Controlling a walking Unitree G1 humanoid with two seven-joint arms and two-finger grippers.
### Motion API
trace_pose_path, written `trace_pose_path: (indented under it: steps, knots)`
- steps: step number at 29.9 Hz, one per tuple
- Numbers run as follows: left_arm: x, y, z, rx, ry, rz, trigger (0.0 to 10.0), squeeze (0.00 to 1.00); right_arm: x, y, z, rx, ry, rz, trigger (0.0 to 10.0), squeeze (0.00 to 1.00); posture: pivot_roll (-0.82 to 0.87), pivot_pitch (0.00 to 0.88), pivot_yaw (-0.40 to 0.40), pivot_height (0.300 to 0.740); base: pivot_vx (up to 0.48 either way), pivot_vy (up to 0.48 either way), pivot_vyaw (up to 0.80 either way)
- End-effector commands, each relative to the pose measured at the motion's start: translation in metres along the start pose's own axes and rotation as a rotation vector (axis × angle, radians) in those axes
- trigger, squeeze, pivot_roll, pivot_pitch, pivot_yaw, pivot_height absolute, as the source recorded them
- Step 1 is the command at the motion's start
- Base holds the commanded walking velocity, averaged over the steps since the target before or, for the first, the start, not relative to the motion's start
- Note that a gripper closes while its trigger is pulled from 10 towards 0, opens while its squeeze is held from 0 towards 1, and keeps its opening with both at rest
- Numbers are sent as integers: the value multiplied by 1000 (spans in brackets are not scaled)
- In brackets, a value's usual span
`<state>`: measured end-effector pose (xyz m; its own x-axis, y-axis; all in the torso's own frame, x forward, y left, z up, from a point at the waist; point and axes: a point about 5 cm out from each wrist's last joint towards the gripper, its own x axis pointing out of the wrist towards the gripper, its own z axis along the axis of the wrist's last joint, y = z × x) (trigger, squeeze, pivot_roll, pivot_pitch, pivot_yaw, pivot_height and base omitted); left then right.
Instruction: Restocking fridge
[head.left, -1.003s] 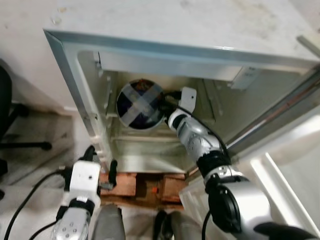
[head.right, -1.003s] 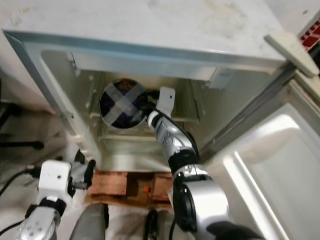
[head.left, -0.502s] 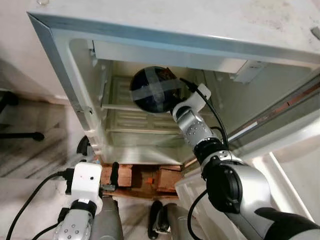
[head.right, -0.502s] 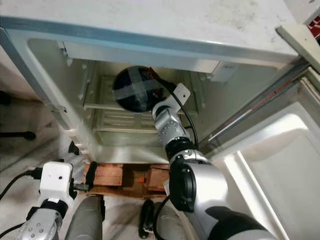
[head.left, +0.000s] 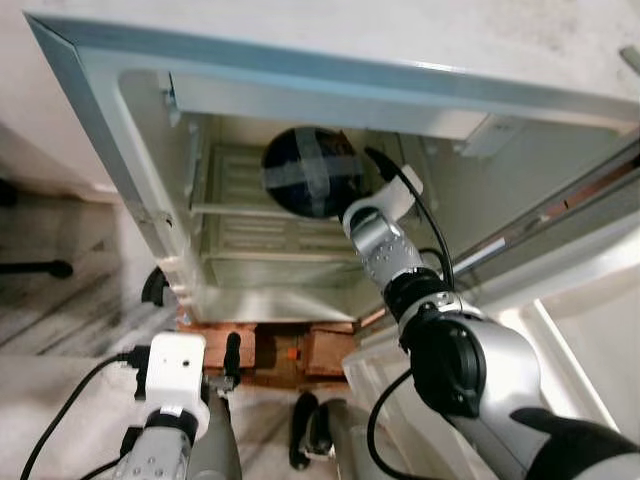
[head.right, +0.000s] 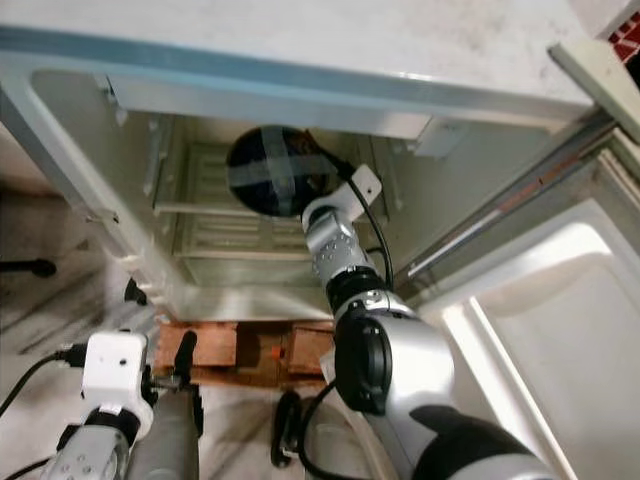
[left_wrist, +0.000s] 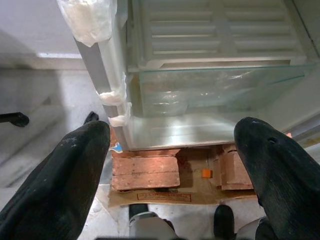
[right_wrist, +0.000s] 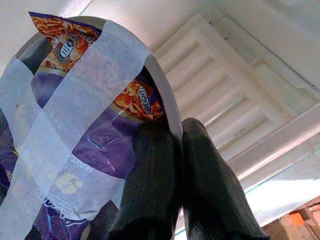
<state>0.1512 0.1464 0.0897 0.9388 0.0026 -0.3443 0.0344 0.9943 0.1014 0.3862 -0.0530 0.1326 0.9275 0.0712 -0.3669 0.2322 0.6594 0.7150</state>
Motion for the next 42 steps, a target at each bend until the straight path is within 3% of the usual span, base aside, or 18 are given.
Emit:
trace_pose_path:
  steps: [1, 4, 7, 9, 15, 16, 18, 29, 42]
  knots:
    - [-3, -1, -1, -7, 16, 4, 10000, 0, -16, 37, -61, 9, 151, 40, 10000, 0, 392, 327, -241, 740, 0, 0, 0]
    - [-3, -1, -3, -14, 26, 6, 10000, 0, -8, 24, -32, -26, 52, -16, 10000, 0, 382, 328, -242, 740, 0, 0, 0]
    - [-3, -1, -3, -14, 27, 6, 10000, 0, -7, 23, -30, -27, 44, -20, 10000, 0, 381, 327, -242, 740, 0, 0, 0]
    - [-3, -3, -4, -16, 30, 1, 10000, 0, -4, 16, -11, -84, -27, -50, 10000, 0, 378, 319, -242, 740, 0, 0, 0]
    - [1, -2, -3, -14, 28, 0, 10000, 0, -2, 11, 8, -130, -104, -71, 10000, 0, 378, 308, -243, 740, 0, 0, 0]
    - [2, -2, -3, -12, 27, 1, 10000, 0, -1, 9, 13, -142, -127, -72, 10000, 945, 376, 302, -242, 740, 0, 0, 0]
    - [3, -1, -3, -11, 26, 1, 10000, 0, -1, 8, 15, -154, -138, -79, 10000, 1000, 374, 297, -242, 740, 0, 0, 0]
    - [12, 1, -2, 0, 21, -1, 10000, 0, 0, 5, 15, -162, -126, -48, 10000, 1000, 369, 272, -235, 740, 0, 0, 0]
    - [30, 9, 4, 17, -12, 10, 10000, 0, -3, 25, 43, -357, -273, 193, 10000, 1000, 358, 213, -219, 740, 0, 0, 0]
